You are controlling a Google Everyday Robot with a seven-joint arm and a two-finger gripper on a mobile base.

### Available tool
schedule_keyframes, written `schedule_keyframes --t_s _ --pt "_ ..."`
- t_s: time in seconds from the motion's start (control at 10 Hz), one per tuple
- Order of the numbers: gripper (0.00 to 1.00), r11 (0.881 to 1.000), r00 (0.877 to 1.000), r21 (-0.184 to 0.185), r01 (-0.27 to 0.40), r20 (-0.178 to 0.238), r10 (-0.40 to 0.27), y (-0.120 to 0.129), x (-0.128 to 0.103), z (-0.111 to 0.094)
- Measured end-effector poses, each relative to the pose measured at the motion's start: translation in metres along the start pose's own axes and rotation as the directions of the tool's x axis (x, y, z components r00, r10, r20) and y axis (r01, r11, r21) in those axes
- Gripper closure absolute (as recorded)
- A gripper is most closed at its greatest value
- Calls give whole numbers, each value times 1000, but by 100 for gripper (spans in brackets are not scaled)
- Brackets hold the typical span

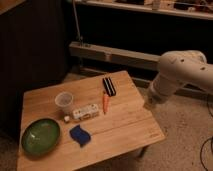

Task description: Move the arm in a circular motion

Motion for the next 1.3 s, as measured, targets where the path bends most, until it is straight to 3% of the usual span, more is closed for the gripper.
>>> schedule_keyframes --t_s 0.3,0.5,0.6,0.9,1.1,1.3 --pt "96 991 996 90 94 -12 -94 -62 11 8" --pt "96 968 982 162 190 -30 -187 -98 50 20" --pt "96 953 972 194 234 -41 -230 -114 72 26" --pt "96 889 931 280 363 -77 -356 -165 144 45" --pt "96 842 892 297 450 -95 -442 -187 196 58" --pt "96 820 862 272 504 -93 -499 -190 239 70"
